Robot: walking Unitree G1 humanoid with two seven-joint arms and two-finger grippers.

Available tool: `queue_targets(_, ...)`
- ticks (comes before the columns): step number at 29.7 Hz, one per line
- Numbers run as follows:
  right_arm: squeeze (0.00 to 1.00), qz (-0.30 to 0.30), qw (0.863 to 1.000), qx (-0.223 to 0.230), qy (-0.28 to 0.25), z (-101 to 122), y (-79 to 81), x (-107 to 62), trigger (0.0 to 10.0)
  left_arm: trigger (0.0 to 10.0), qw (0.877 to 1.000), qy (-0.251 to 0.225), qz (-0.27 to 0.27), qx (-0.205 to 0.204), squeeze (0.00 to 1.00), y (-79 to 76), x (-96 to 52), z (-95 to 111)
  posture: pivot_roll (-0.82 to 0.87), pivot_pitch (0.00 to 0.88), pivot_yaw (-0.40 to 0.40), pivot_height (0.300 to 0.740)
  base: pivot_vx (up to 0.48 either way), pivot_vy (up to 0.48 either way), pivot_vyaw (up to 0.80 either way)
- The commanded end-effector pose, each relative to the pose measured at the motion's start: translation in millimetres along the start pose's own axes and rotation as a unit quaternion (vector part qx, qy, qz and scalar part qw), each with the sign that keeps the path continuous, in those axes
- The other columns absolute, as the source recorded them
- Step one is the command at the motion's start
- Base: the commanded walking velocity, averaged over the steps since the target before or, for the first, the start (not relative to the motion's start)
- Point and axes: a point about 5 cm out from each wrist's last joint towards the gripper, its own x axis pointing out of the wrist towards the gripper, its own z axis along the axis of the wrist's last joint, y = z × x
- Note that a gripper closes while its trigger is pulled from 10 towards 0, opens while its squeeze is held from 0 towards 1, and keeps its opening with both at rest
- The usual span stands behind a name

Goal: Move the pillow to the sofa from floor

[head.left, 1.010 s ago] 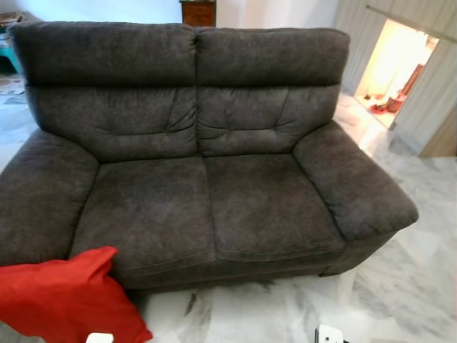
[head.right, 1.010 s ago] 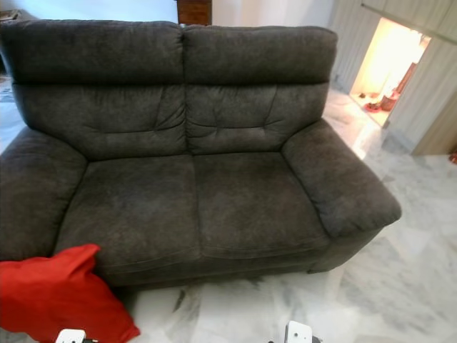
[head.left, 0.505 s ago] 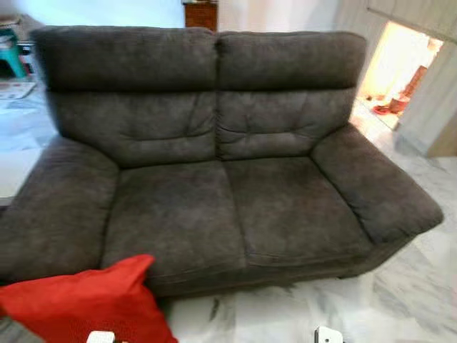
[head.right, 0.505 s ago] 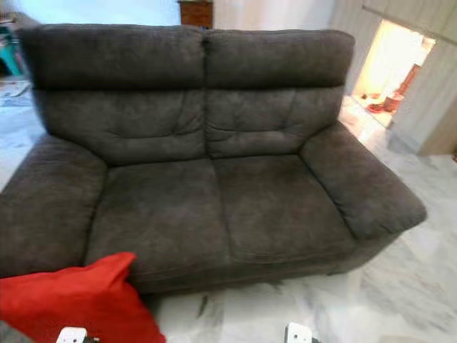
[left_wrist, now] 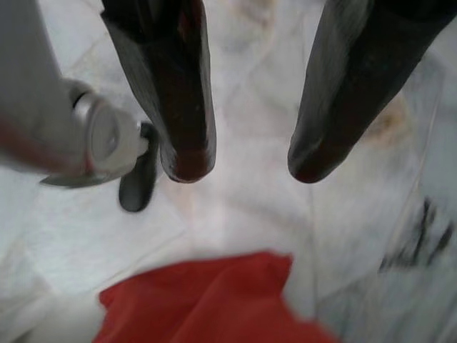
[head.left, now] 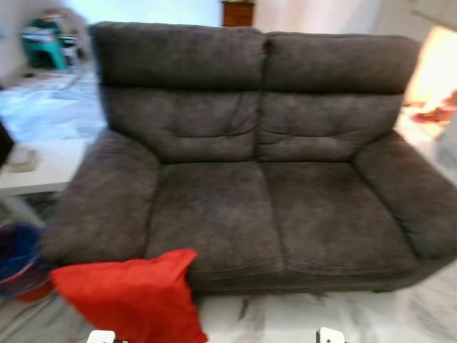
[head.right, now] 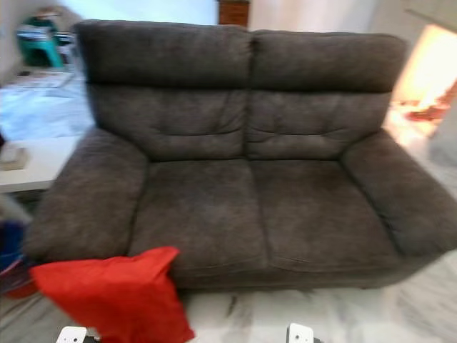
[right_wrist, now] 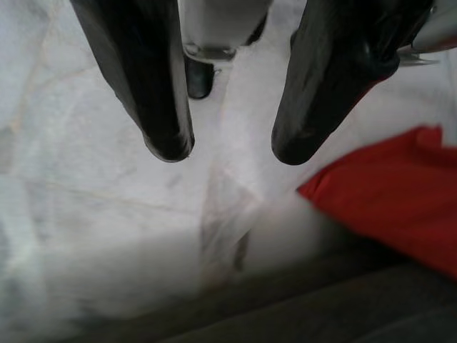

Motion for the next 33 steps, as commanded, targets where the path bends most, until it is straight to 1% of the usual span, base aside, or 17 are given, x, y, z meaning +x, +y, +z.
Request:
queue_targets(1,0.0,-0.004,1.0,0.002,0.009,-5.8,-2.0,-1.2,10.0,10.0,1.0,0.011,-0.002,-0.004,0.0,-1.2,-1.0,-7.3,0.09,0.048,-0.016,0.74,0.0,0.0,0.8)
queue_targets(13,0.0,-0.003,1.0,-0.001,0.011,-7.0,-1.4,-1.4,10.0,10.0,1.0,0.007,-0.003,-0.002,0.0,-0.8,-0.9,-5.7,0.09,0.04,-0.012,0.74,0.0,0.0,0.8)
queue_targets(26,0.0,-0.002,1.0,0.001,0.012,-7.2,0.0,-1.2,10.0,10.0,1.0,0.002,-0.003,-0.002,0.0,-1.0,-0.6,-3.7,0.1,0.051,-0.01,0.74,0.0,0.0,0.8)
queue_targets(29,0.0,-0.003,1.0,0.006,0.009,-6.7,-0.4,-1.2,10.0,10.0,1.0,0.005,0.0,0.002,0.0,-0.8,-0.5,-3.7,0.1,0.054,-0.01,0.74,0.0,0.0,0.68)
queue_targets(30,0.0,-0.007,1.0,0.026,0.006,-6.6,-0.8,-1.3,10.0,10.0,1.0,0.006,0.0,0.004,0.0,-0.6,-0.5,-3.8,0.1,0.054,-0.01,0.74,0.0,0.0,0.0)
queue_targets(33,0.0,-0.008,0.999,0.035,0.002,-5.5,-1.1,-1.2,10.0,10.0,1.0,0.003,0.003,0.001,0.0,-0.3,-0.5,-3.3,0.1,0.055,-0.011,0.74,0.0,0.0,0.0)
